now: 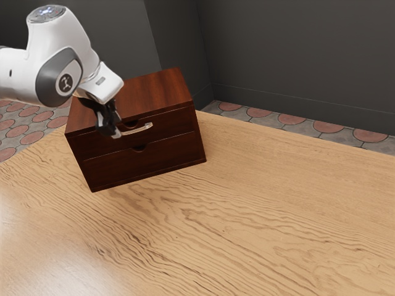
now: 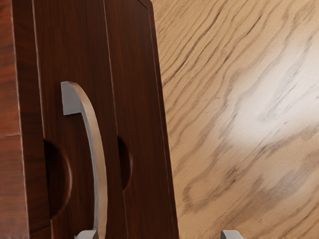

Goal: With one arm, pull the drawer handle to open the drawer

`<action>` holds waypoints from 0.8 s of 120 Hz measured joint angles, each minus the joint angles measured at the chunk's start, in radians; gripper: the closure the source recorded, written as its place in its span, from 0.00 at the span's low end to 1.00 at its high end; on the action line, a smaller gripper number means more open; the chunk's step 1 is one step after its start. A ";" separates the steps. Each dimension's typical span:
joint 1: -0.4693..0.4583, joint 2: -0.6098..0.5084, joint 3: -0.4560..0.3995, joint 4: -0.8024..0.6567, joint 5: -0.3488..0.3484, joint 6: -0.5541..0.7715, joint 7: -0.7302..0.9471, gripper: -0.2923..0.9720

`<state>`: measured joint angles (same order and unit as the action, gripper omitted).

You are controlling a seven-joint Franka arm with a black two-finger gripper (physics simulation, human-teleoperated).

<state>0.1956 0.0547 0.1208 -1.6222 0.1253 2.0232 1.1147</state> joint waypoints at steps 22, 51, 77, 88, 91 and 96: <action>-0.002 0.032 0.000 0.003 -0.007 0.047 0.061 0.59; -0.004 0.058 0.000 0.005 -0.025 0.084 0.118 0.61; -0.001 0.085 0.000 0.013 -0.028 0.112 0.154 0.61; -0.001 0.099 0.001 0.015 -0.028 0.126 0.167 0.61; -0.001 0.101 0.001 0.015 -0.028 0.130 0.170 0.61; 0.002 0.103 0.002 0.016 -0.028 0.135 0.175 0.61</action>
<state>0.1974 0.1577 0.1224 -1.6067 0.0969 2.1579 1.2896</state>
